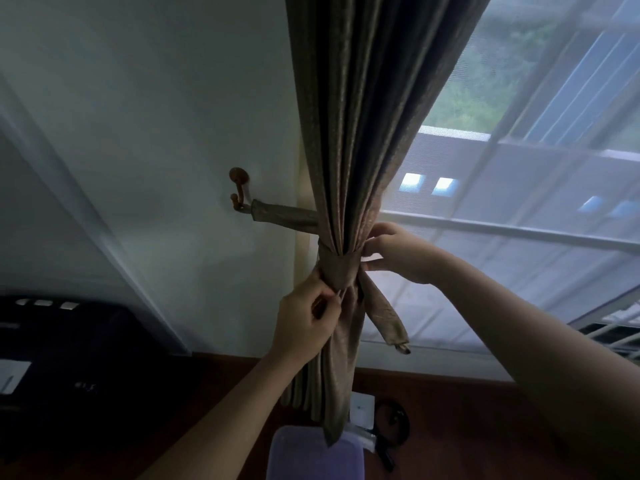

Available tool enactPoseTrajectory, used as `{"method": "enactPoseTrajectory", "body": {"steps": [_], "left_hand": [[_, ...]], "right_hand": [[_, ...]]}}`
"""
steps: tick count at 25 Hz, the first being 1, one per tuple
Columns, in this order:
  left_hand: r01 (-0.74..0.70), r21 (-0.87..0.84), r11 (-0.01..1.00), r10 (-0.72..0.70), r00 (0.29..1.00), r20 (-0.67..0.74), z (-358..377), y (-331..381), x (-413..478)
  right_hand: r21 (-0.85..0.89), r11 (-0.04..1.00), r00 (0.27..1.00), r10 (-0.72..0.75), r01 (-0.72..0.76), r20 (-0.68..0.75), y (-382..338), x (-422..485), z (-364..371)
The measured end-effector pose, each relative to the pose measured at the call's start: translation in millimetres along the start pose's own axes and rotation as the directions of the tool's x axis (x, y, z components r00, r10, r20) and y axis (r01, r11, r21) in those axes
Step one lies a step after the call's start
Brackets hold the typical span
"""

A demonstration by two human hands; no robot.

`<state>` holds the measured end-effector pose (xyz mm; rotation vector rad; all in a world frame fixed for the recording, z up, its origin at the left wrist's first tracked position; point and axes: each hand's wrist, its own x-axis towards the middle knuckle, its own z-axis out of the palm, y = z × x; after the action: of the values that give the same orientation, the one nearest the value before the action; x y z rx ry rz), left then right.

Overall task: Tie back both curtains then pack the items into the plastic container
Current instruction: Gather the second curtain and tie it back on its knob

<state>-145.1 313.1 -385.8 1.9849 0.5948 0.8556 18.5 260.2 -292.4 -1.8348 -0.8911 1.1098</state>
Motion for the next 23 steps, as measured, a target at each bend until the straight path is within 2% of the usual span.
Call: {"method": "enactPoseTrajectory", "body": {"steps": [2, 5, 6, 7, 9, 10, 14, 16, 20, 23], "left_hand": [[-0.069, 0.084, 0.994, 0.067, 0.997, 0.023, 3.7, -3.7, -2.5], [-0.016, 0.292, 0.956, 0.025, 0.999, -0.029, 16.4, 7.0, -7.8], [0.024, 0.343, 0.939, -0.002, 0.998, -0.064, 23.9, 10.3, -10.2], [0.076, 0.375, 0.924, -0.043, 0.994, -0.095, 31.7, 13.5, -11.8], [0.202, 0.404, 0.892, -0.162, 0.978, -0.130, 45.0, 20.5, -10.8], [0.251, 0.408, 0.878, -0.210, 0.967, -0.144, 49.5, 22.5, -8.7], [0.277, 0.383, 0.881, -0.214, 0.956, -0.199, 53.3, 29.7, -3.4], [0.265, 0.384, 0.885, -0.204, 0.960, -0.192, 47.8, 36.3, -4.0], [0.356, 0.423, 0.833, -0.262, 0.928, -0.266, 29.7, 52.9, -4.1], [0.287, 0.430, 0.856, -0.236, 0.957, -0.169, 22.3, 54.3, -9.3]], "right_hand": [[-0.116, 0.993, 1.000, -0.023, 0.021, -0.012, -5.6, -6.5, 1.5], [-0.035, 0.999, 0.998, -0.035, 0.037, 0.052, -14.3, -10.4, 8.5], [-0.097, 0.993, 0.997, -0.069, 0.073, 0.042, -16.5, -9.6, 13.4], [-0.234, 0.967, 0.994, -0.109, 0.105, -0.002, -17.1, -7.7, 18.7], [-0.467, 0.877, 0.970, -0.199, 0.115, -0.136, -17.2, -3.9, 28.6], [-0.515, 0.850, 0.953, -0.236, 0.107, -0.191, -16.7, -1.7, 31.7], [-0.484, 0.872, 0.940, -0.219, 0.069, -0.260, -14.9, -3.5, 30.9], [-0.456, 0.888, 0.948, -0.191, 0.058, -0.253, -16.6, -6.1, 28.8], [-0.419, 0.907, 0.961, -0.160, 0.053, -0.225, -19.7, -5.3, 25.0], [-0.438, 0.896, 0.965, -0.171, 0.069, -0.198, -19.9, -4.3, 20.5]]}}
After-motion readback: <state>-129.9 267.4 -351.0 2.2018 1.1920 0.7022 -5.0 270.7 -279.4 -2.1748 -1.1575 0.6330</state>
